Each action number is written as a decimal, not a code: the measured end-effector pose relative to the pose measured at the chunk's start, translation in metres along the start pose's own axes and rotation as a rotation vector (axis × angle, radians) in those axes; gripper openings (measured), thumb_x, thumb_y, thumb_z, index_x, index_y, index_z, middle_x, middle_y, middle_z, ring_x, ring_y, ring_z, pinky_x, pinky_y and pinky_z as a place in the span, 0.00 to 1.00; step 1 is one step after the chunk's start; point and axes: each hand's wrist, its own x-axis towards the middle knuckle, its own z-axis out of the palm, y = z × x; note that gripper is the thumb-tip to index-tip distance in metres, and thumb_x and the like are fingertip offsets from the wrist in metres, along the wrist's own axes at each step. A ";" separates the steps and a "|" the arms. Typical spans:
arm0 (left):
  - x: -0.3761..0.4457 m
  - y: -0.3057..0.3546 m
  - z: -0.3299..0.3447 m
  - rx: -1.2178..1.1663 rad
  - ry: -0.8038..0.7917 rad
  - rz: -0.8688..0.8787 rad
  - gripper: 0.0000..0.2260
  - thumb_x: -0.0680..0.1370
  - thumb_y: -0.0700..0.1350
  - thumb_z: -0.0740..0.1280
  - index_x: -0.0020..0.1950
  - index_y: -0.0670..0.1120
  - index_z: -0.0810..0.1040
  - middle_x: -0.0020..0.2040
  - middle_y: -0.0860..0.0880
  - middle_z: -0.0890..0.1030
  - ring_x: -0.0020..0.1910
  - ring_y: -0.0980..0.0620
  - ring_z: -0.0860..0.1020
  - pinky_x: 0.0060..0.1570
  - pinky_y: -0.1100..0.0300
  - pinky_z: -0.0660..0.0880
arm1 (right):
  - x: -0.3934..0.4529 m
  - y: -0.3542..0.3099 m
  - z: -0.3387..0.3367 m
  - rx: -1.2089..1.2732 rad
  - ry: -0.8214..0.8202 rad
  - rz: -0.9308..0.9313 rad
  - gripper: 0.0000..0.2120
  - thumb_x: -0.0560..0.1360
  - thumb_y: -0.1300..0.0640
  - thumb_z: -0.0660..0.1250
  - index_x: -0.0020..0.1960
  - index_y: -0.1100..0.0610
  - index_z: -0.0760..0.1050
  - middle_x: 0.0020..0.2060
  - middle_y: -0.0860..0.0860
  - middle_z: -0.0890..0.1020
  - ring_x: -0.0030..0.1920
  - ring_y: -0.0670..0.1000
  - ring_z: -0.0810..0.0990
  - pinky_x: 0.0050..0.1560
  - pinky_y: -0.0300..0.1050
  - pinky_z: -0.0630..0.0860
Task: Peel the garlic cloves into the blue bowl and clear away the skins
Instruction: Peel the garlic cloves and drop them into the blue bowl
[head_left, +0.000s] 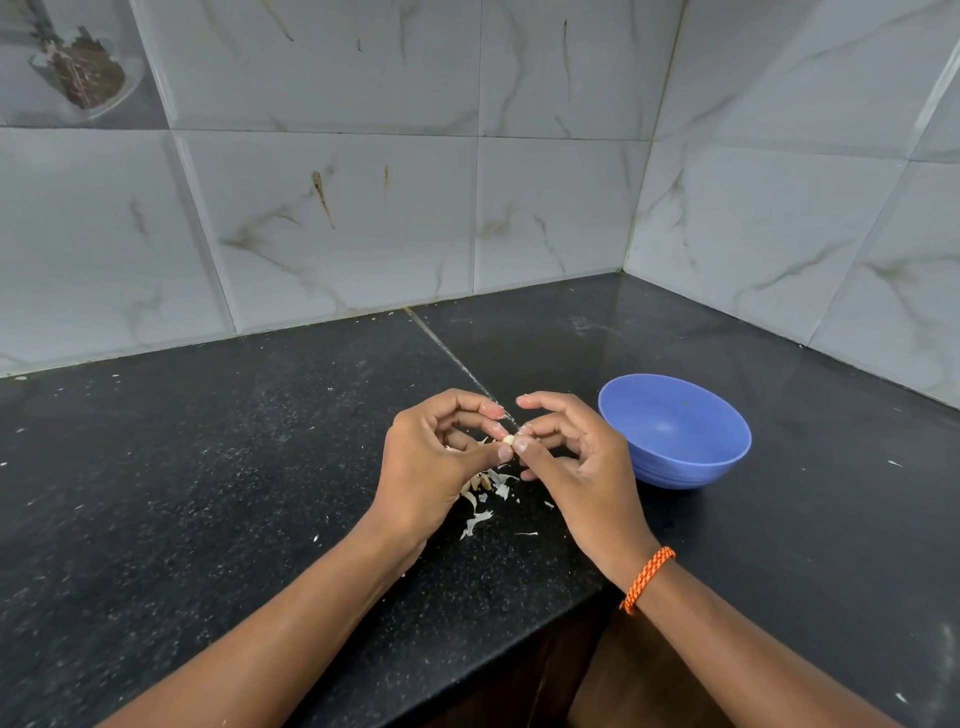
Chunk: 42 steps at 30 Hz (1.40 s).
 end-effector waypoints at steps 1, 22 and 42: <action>0.000 0.000 0.000 0.011 0.004 0.006 0.15 0.71 0.38 0.85 0.52 0.51 0.87 0.45 0.48 0.88 0.37 0.47 0.80 0.40 0.57 0.79 | 0.000 0.000 0.000 -0.002 -0.002 0.000 0.15 0.80 0.63 0.73 0.65 0.51 0.81 0.45 0.50 0.87 0.49 0.54 0.87 0.46 0.53 0.87; -0.005 0.004 0.005 0.272 0.052 0.150 0.13 0.76 0.39 0.80 0.58 0.52 0.87 0.41 0.55 0.89 0.43 0.58 0.88 0.50 0.59 0.85 | -0.004 -0.001 0.003 -0.158 0.060 -0.079 0.14 0.79 0.64 0.75 0.62 0.52 0.83 0.46 0.45 0.88 0.49 0.44 0.88 0.51 0.41 0.85; -0.010 0.011 0.007 0.352 0.058 0.204 0.14 0.77 0.35 0.77 0.57 0.51 0.86 0.39 0.54 0.88 0.40 0.59 0.87 0.45 0.66 0.83 | -0.006 -0.004 0.006 -0.262 0.037 -0.147 0.23 0.79 0.62 0.75 0.70 0.48 0.76 0.48 0.45 0.86 0.49 0.42 0.87 0.49 0.39 0.85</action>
